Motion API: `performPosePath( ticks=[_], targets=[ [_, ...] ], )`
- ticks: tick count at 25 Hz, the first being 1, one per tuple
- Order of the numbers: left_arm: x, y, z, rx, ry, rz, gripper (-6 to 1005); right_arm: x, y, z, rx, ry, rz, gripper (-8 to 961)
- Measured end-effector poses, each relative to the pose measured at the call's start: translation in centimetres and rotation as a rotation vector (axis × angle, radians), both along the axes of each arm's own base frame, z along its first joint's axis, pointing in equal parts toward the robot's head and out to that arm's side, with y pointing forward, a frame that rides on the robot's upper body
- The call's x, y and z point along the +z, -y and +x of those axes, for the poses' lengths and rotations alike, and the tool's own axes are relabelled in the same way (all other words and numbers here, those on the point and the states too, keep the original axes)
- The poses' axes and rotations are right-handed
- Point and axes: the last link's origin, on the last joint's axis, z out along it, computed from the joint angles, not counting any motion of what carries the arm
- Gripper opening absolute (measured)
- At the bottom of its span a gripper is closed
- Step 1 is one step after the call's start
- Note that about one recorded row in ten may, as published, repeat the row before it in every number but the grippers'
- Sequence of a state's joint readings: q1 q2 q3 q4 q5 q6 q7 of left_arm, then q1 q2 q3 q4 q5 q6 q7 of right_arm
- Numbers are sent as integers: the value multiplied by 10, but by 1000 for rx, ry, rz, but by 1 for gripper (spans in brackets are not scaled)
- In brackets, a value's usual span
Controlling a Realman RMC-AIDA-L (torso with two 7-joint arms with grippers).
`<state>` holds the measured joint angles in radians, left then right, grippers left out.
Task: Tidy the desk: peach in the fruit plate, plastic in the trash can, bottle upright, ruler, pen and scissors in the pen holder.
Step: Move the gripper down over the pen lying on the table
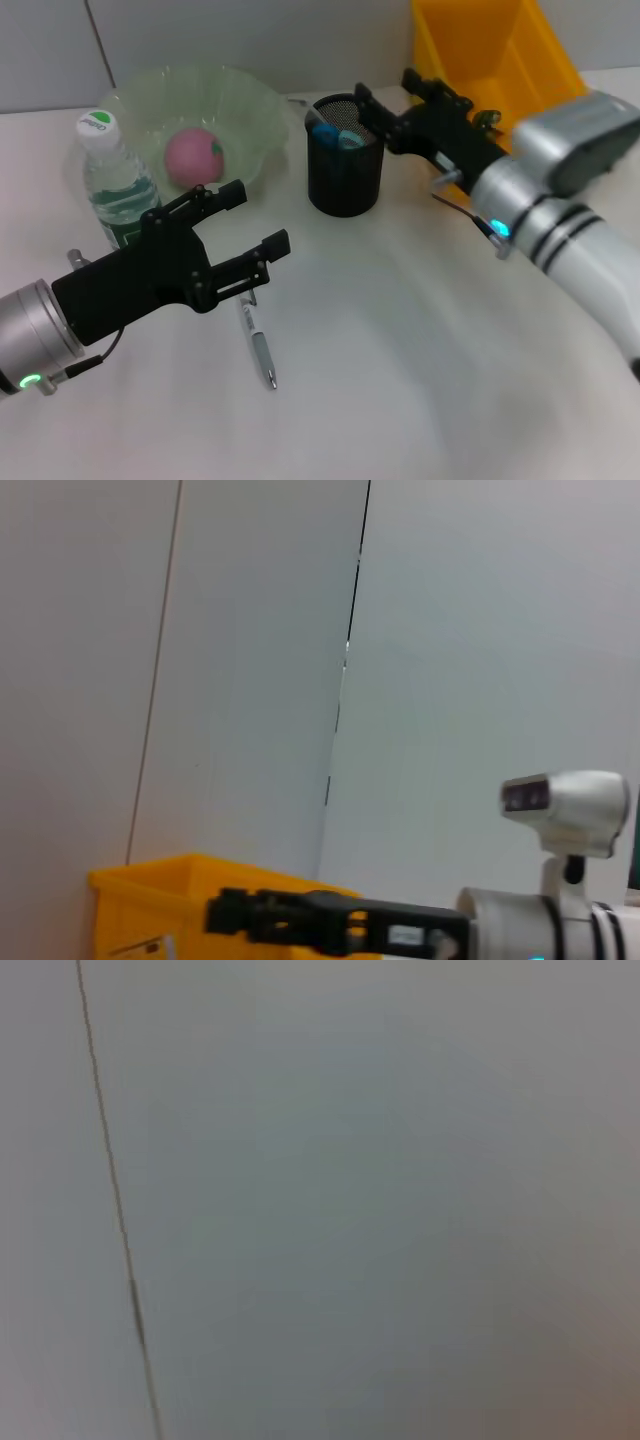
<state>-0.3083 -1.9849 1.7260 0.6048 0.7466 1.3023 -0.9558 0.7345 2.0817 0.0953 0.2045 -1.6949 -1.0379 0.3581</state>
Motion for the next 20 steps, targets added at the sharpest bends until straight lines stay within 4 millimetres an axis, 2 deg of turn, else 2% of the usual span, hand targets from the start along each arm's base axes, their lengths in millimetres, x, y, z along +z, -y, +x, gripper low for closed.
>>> performPosePath(
  ticks=[6, 11, 15, 17, 20],
  targets=[
    [3, 0, -5, 14, -7, -7, 815, 34, 33, 24, 111, -173, -15, 743],
    [6, -1, -7, 22, -8, -14, 815, 77, 61, 44, 219, -260, -125, 804],
    [8, -1, -10, 31, -26, -40, 814, 110, 75, 56, 258, -219, -287, 804],
    [8, -1, -10, 31, -26, -40, 814, 121, 81, 59, 270, -166, -406, 804],
    [5, -5, -11, 36, -90, -133, 815, 130, 87, 60, 284, -88, -557, 804]
  ],
)
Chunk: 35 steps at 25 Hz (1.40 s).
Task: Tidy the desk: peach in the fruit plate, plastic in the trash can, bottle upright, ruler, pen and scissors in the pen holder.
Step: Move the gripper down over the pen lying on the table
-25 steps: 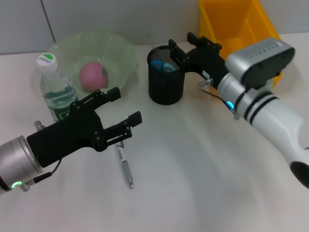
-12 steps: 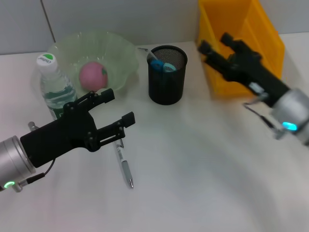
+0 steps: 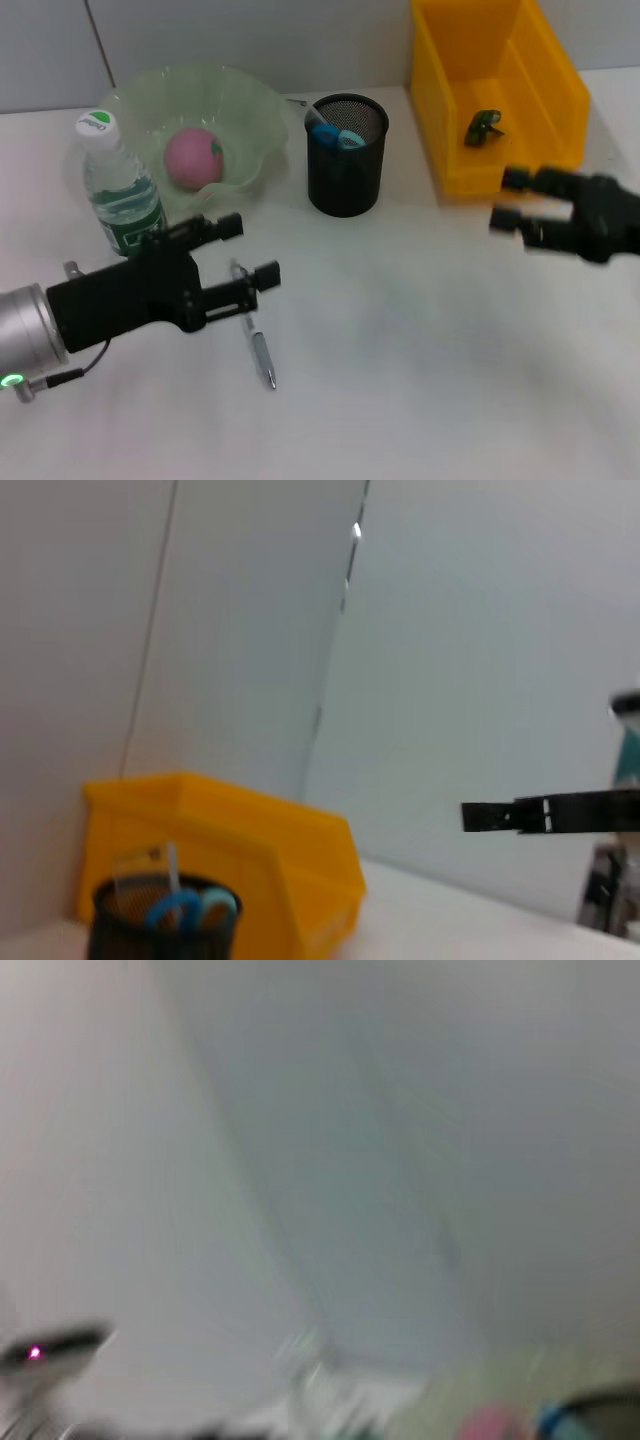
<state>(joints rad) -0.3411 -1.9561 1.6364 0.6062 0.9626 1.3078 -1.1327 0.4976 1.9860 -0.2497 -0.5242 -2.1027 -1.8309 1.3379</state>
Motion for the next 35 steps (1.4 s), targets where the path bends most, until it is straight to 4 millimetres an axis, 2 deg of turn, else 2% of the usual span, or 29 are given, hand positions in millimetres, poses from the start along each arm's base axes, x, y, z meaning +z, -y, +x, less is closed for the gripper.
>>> performPosePath(
  ticks=[3, 5, 11, 21, 30, 33, 35],
  targets=[
    [-2, -1, 1, -1, -13, -21, 815, 3, 5, 0, 37, 83, -93, 804],
    [-5, -2, 2, -1, -51, -83, 815, 4, 7, 0, 48, 126, -127, 804],
    [-4, -3, 2, 8, -58, -121, 814, 0, 7, -1, 61, 204, -206, 803],
    [12, 1, 7, 24, -23, -195, 814, 2, 5, -2, 63, 240, -214, 803],
    [4, 4, 3, 56, -72, -242, 814, -5, 6, -2, 76, 295, -280, 803],
    [6, 3, 8, 52, -113, -276, 814, -6, 5, -2, 66, 313, -292, 804],
    [13, 0, 19, 64, -181, -316, 814, -5, 4, -1, 63, 317, -290, 804]
  ],
)
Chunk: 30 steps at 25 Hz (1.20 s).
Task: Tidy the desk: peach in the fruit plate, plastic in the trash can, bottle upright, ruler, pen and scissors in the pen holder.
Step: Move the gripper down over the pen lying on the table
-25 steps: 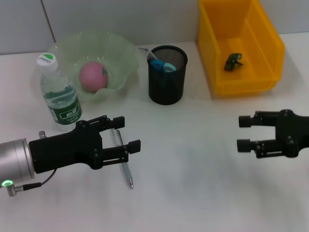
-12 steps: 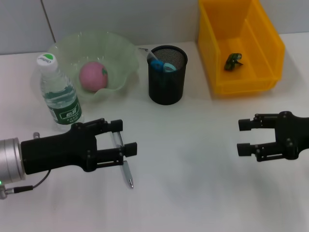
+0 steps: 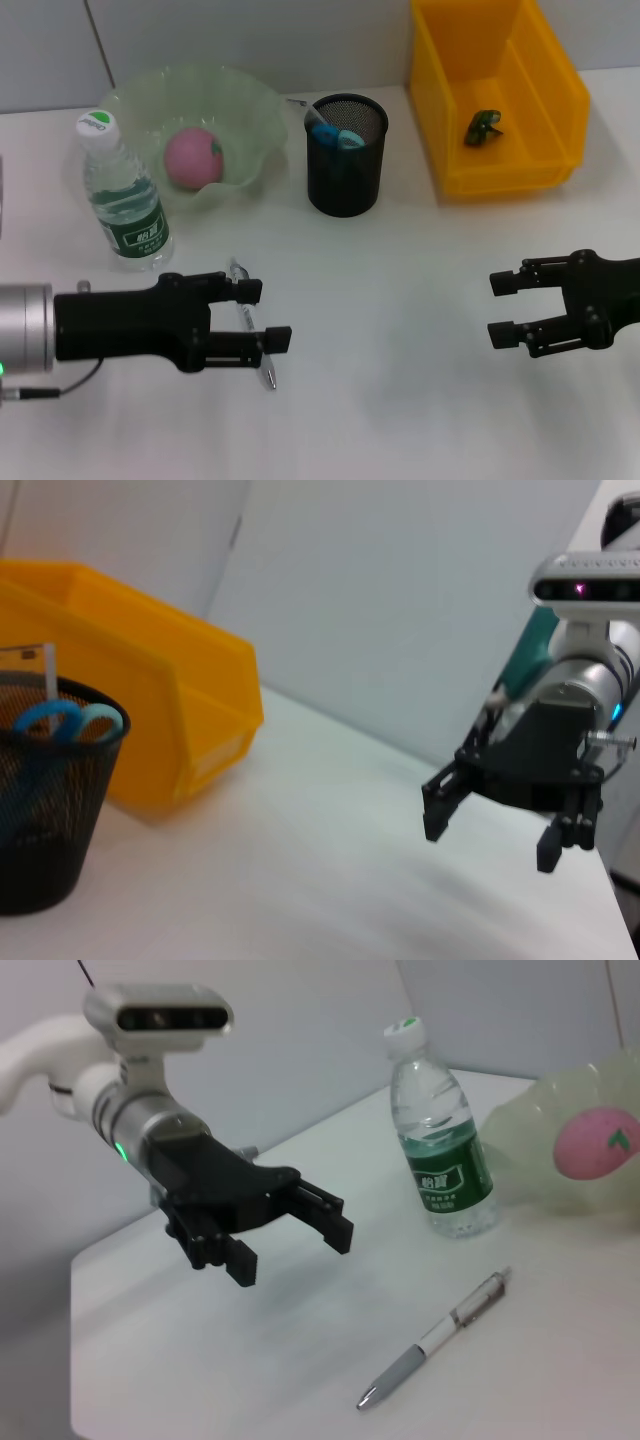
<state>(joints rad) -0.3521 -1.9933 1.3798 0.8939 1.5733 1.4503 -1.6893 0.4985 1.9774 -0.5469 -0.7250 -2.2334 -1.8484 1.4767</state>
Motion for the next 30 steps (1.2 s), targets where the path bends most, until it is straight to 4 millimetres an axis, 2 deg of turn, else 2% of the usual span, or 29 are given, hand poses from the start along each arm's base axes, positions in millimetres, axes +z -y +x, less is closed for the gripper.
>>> performPosePath(
  ticks=[3, 7, 9, 12, 16, 18, 19, 23, 24, 26, 27, 30],
  targets=[
    [6, -4, 9, 10, -51, -16, 814, 1, -2, 1, -3, 16, 8, 803],
    [20, -12, 40, 31, -224, -40, 814, 1, -4, 2, -4, 44, 19, 803],
    [20, -12, 40, 31, -224, -40, 814, 0, -4, 3, -3, 53, 17, 804],
    [40, -28, 77, -19, -343, 21, 814, 0, -4, 3, -1, 59, 13, 804],
    [46, -36, 90, -39, -399, 1, 814, 0, -5, 2, -2, 64, 8, 803],
    [45, -36, 95, -97, -455, -14, 814, -1, -5, 2, -8, 71, -2, 803],
    [42, -34, 102, -201, -493, -14, 814, -1, -6, 2, -13, 75, -7, 804],
    [37, -32, 110, -344, -523, -11, 815, 0, -8, 2, -40, 87, -21, 804],
    [35, -31, 116, -458, -540, -7, 815, 0, -8, 2, -46, 88, -22, 804],
    [35, -30, 122, -582, -553, 0, 815, 2, -9, 1, -61, 89, -24, 804],
    [35, -30, 122, -582, -553, 0, 815, 3, -10, 0, -68, 89, -24, 804],
    [32, -27, 136, -822, -574, 30, 815, 6, -14, -4, -91, 85, -28, 804]
  ],
)
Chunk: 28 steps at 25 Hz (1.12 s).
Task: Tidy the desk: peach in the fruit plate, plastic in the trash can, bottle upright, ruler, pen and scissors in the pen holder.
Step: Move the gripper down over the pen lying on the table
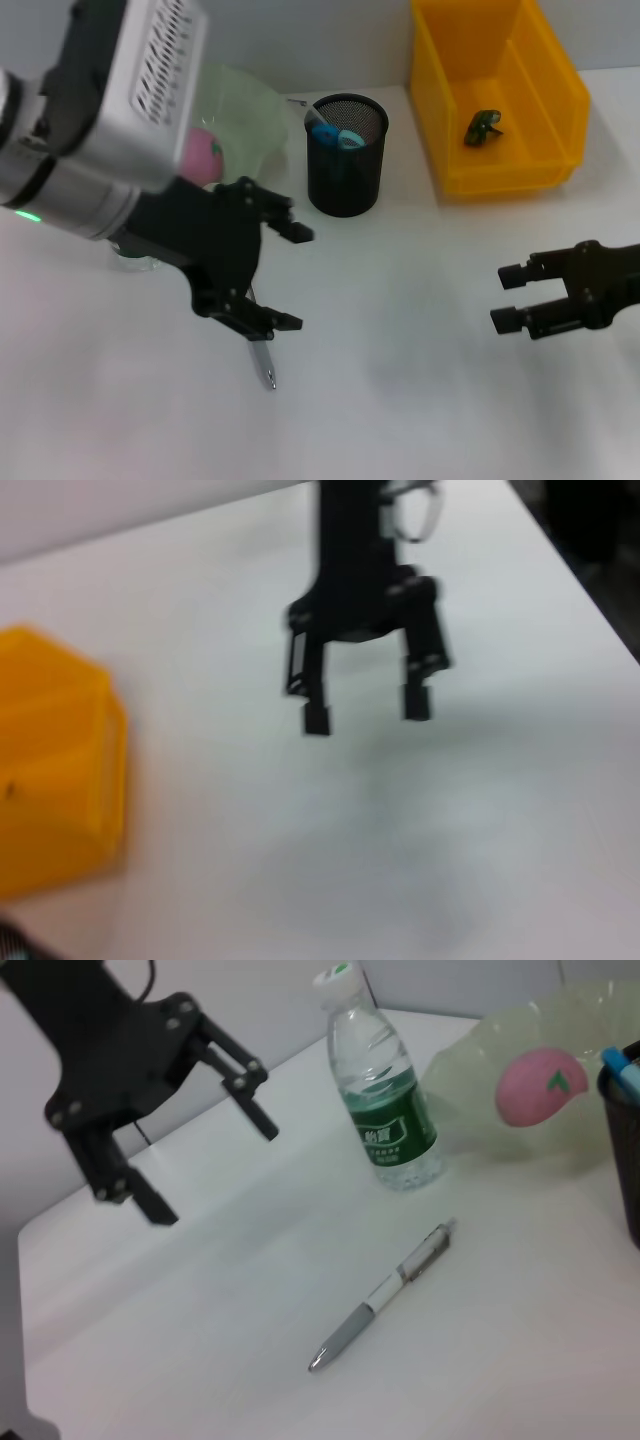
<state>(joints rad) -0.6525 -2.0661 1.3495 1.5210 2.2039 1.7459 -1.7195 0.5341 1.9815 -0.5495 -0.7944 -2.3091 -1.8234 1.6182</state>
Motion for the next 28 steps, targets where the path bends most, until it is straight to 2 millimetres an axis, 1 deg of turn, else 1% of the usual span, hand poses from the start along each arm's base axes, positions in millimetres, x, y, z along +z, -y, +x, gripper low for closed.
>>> performPosePath(
  ticks=[2, 5, 6, 7, 8, 9, 11, 12, 16, 17, 20, 21, 22, 23, 27, 28],
  targets=[
    [-6, 1, 9, -116, -20, -8, 815, 1, -4, -3, -20, -3, -2, 803],
    [-17, -1, 21, -218, -66, 2, 815, 2, -7, -7, -46, -8, -6, 803],
    [-17, -1, 21, -218, -66, 2, 815, 2, -7, -8, -45, -10, -9, 803],
    [-28, -5, 28, -294, -123, 32, 815, 1, -7, -10, -45, -13, -14, 803],
    [-30, -7, 29, -310, -135, 43, 815, 1, -7, -12, -43, -13, -19, 803],
    [-37, -9, 30, -352, -170, 63, 815, 1, -6, -13, -41, -14, -25, 803],
    [-40, -12, 30, -369, -193, 76, 815, 2, -6, -15, -42, -10, -29, 803],
    [-47, -16, 29, -421, -260, 96, 815, 2, -6, -15, -45, -9, -29, 803],
    [-46, -17, 24, -509, -343, 64, 815, 8, -11, -13, -84, -8, -6, 803],
    [-45, -17, 22, -566, -372, 46, 815, 10, -15, -11, -117, -14, 15, 803],
    [-45, -17, 22, -566, -372, 46, 815, 10, -18, -12, -132, -22, 20, 803],
    [-45, -17, 21, -606, -394, 38, 815, 10, -19, -12, -139, -26, 17, 803],
    [-46, -21, 13, -665, -450, 23, 815, 9, -20, -13, -160, -31, 16, 804],
    [-46, -21, 13, -665, -450, 23, 815, 9, -20, -13, -160, -31, 16, 804],
    [-51, -36, 2, -753, -505, 20, 815, 5, -21, -11, -192, -57, 34, 804],
    [-51, -36, 2, -753, -505, 20, 815, 5, -21, -11, -192, -57, 34, 804]
  ],
)
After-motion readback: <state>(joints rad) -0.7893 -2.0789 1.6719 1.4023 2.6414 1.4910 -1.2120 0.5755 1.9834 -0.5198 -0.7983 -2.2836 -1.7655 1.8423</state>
